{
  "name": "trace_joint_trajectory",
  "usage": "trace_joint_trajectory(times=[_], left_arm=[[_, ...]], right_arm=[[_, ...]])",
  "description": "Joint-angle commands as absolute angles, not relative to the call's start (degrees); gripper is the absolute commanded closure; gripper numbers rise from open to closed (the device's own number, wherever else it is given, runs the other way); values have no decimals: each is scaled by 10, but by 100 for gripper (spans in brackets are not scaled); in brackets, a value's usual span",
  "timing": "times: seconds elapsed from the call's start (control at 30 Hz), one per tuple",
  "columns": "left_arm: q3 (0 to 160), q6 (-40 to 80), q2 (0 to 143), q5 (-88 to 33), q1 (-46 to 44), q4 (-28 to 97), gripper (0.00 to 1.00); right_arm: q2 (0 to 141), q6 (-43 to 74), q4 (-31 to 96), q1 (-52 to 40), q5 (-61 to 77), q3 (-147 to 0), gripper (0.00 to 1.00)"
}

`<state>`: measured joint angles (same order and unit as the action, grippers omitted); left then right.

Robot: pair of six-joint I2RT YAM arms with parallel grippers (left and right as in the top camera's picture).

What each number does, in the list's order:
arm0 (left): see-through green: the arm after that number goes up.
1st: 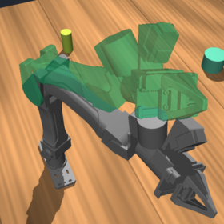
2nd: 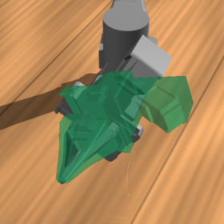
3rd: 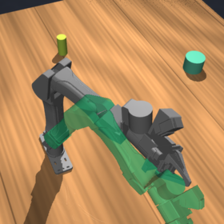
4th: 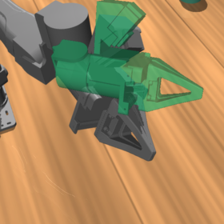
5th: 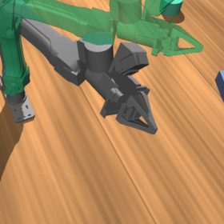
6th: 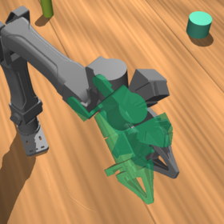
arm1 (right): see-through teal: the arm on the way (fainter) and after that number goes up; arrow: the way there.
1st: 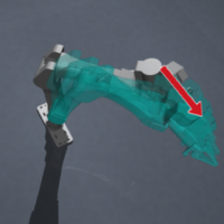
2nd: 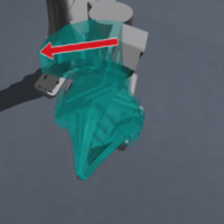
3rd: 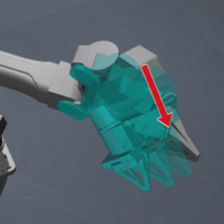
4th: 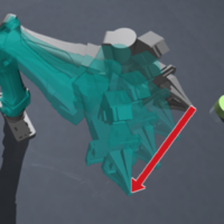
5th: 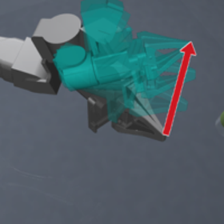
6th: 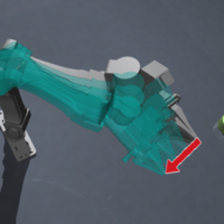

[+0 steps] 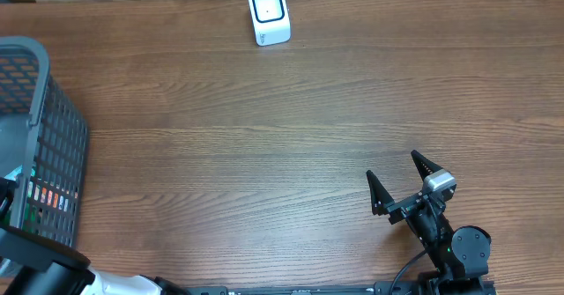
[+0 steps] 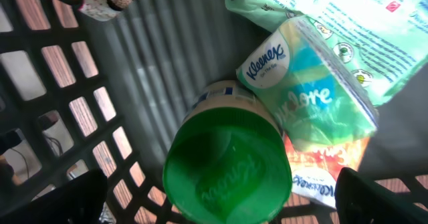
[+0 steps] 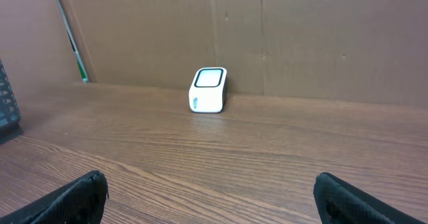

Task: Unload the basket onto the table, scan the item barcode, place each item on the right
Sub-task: 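Grasp the green-lidded jar in the basket with the left gripper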

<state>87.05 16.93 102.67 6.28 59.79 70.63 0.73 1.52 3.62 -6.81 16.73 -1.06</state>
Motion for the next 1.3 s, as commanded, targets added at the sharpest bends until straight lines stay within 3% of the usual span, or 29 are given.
trace_joint_trajectory(times=[0.0, 0.57, 1.0, 1.27], left_arm=[[863, 159, 1054, 55, 603, 702, 9], [787, 131, 1062, 1, 602, 634, 16], [802, 131, 1061, 0, 600, 631, 43], [854, 131, 1060, 0, 599, 677, 48]], right_arm=[[2, 19, 33, -71, 170, -5, 0], [2, 19, 33, -71, 170, -5, 0], [2, 19, 33, -71, 170, -5, 0], [2, 19, 33, -71, 170, -5, 0]])
